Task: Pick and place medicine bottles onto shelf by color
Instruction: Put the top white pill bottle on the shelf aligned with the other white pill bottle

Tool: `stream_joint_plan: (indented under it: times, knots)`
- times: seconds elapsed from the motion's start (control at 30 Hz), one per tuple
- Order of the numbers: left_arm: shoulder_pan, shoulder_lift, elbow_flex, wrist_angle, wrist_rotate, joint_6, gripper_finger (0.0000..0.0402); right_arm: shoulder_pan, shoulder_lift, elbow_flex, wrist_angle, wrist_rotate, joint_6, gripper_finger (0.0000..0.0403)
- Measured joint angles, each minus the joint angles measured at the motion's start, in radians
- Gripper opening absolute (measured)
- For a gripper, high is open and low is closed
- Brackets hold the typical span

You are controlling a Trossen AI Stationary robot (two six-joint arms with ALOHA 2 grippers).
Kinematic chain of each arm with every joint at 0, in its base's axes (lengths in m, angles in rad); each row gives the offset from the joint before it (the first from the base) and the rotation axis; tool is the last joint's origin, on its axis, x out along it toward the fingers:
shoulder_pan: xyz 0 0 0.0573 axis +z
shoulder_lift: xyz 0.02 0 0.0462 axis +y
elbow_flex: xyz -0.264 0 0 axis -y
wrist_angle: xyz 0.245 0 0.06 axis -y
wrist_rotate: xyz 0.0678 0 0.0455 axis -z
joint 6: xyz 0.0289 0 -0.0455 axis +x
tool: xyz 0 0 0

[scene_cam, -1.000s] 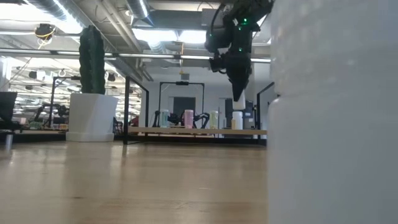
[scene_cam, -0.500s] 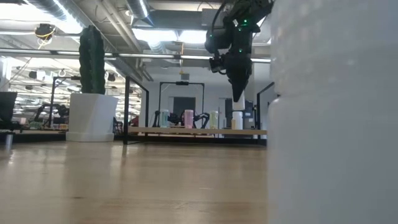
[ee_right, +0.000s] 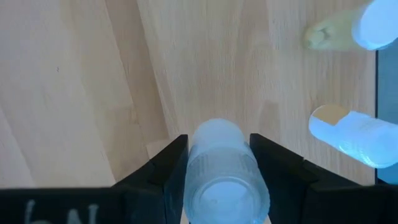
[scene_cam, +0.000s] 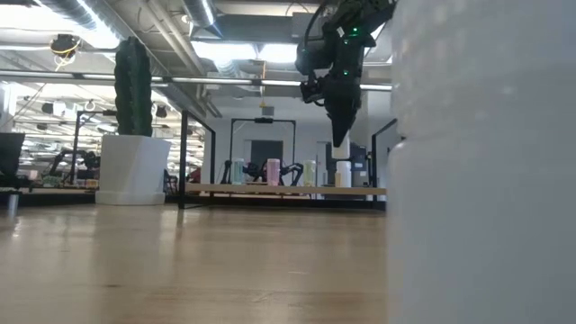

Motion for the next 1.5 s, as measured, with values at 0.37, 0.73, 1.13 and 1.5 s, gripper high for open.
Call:
stream_joint_plan:
  times: [0.37,0.73,1.13,1.5]
  knots:
    - [0.0,0.0,0.0,0.0,0.0,0.0,0.0218,-0.013,0.0,0.0,0.003,0.043,0.074,0.0165]
    - [0.0,0.0,0.0,0.0,0.0,0.0,0.0218,-0.075,0.0,0.0,0.014,0.106,0.013,0.0165]
    - [0.0,0.0,0.0,0.0,0.0,0.0,0.0218,-0.095,0.001,-0.005,0.004,0.086,-0.086,0.0165]
    - [0.0,0.0,0.0,0.0,0.0,0.0,0.0218,-0.095,0.003,-0.079,0.088,0.041,-0.139,0.0165]
